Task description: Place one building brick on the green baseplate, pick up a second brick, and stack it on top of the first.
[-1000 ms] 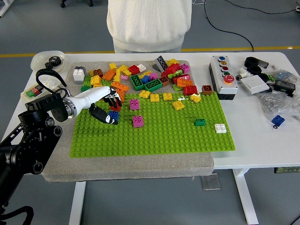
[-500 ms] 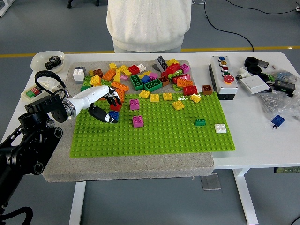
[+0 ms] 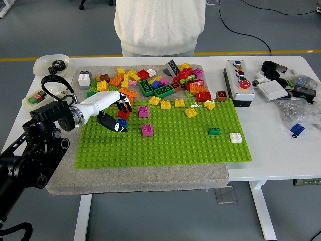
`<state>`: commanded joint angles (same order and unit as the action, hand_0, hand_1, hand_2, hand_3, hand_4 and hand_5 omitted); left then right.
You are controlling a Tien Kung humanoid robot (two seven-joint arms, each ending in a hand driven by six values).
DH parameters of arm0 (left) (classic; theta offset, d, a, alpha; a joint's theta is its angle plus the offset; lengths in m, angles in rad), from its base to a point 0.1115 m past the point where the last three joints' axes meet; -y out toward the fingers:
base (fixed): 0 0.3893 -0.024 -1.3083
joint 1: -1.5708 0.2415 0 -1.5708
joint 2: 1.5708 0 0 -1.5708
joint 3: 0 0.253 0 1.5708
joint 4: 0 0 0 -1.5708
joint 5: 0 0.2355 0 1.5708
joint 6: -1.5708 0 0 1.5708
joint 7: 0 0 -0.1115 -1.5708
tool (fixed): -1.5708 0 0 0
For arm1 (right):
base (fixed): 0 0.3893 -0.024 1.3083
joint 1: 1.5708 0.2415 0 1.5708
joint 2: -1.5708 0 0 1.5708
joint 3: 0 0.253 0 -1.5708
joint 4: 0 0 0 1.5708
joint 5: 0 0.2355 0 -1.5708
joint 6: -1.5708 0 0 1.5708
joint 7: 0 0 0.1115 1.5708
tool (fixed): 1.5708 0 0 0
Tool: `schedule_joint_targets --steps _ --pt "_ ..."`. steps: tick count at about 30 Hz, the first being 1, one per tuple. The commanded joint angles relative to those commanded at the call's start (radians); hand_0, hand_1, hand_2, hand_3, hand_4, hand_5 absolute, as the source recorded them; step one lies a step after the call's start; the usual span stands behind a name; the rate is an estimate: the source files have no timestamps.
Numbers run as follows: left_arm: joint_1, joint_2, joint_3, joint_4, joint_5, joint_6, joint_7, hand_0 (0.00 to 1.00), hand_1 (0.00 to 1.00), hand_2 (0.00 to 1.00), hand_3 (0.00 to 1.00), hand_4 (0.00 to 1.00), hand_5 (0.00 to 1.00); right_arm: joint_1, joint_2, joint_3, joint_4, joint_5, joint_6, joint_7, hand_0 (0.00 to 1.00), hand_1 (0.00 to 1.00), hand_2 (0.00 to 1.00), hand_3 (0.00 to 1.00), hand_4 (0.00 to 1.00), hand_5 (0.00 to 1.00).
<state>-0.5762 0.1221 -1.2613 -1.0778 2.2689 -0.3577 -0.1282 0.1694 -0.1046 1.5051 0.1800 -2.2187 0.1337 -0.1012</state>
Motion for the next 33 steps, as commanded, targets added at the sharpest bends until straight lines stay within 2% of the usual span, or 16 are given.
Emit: schedule_joint_targets --steps 5,9,10,15,16,21,23,27,28,29,33 --pt "-0.006 -0.003 0.011 -0.006 0.000 -0.005 0.007 0.739 0.632 0.559 0.576 0.998 0.115 0.002 0.000 -0.001 0.000 0.002 0.000 0.001 0.740 0.645 0.712 0.596 0.823 0.403" --pt "-0.008 0.003 0.028 -0.002 0.000 -0.002 -0.012 0.739 0.632 0.559 0.576 0.998 0.115 0.001 0.000 0.001 0.000 0.001 0.000 0.000 0.740 0.645 0.712 0.596 0.823 0.403" --pt "-0.009 0.004 0.032 -0.001 0.000 0.001 -0.020 0.774 0.678 0.571 0.569 0.998 0.093 0.001 0.000 0.002 0.000 0.001 0.000 0.000 0.741 0.645 0.711 0.596 0.823 0.403" --pt "-0.018 0.016 0.056 0.005 0.000 0.027 -0.067 0.774 0.678 0.571 0.569 0.998 0.093 0.002 -0.001 0.001 0.000 0.003 0.000 0.001 0.741 0.645 0.711 0.596 0.823 0.403" --pt "-0.020 0.018 0.061 0.006 0.000 0.035 -0.072 0.780 0.685 0.570 0.562 0.996 0.049 0.003 -0.001 0.001 0.000 0.003 0.000 0.001 0.740 0.645 0.711 0.597 0.824 0.403" --pt "-0.025 0.023 0.063 0.005 0.000 0.065 -0.076 0.780 0.685 0.570 0.562 0.996 0.049 0.002 0.000 0.000 0.000 0.004 0.001 0.000 0.740 0.645 0.711 0.597 0.824 0.403" --pt "-0.024 0.023 0.053 0.000 0.000 0.061 -0.071 0.753 0.652 0.558 0.557 0.966 0.039 0.002 0.000 0.000 0.000 0.003 0.001 0.000 0.741 0.645 0.712 0.599 0.825 0.402" --pt "-0.021 0.024 0.026 -0.019 0.000 -0.005 -0.034 0.753 0.652 0.558 0.557 0.966 0.039 0.001 0.000 0.001 0.000 0.004 0.000 0.000 0.741 0.645 0.712 0.599 0.825 0.402" --pt "-0.020 0.025 0.019 -0.024 0.000 -0.021 -0.026 0.699 0.587 0.554 0.556 0.970 0.068 0.001 -0.001 0.001 0.000 0.004 0.000 0.000 0.740 0.645 0.713 0.599 0.826 0.402" --pt "-0.018 0.024 0.009 -0.032 0.000 -0.039 -0.017 0.699 0.587 0.554 0.556 0.970 0.068 0.001 -0.001 0.002 0.000 0.004 0.000 0.000 0.740 0.645 0.713 0.599 0.826 0.402" --pt "-0.010 0.023 -0.012 -0.047 0.000 -0.055 -0.010 0.699 0.587 0.554 0.556 0.970 0.068 0.001 0.000 0.002 0.000 0.004 0.000 0.000 0.740 0.645 0.713 0.599 0.826 0.402"
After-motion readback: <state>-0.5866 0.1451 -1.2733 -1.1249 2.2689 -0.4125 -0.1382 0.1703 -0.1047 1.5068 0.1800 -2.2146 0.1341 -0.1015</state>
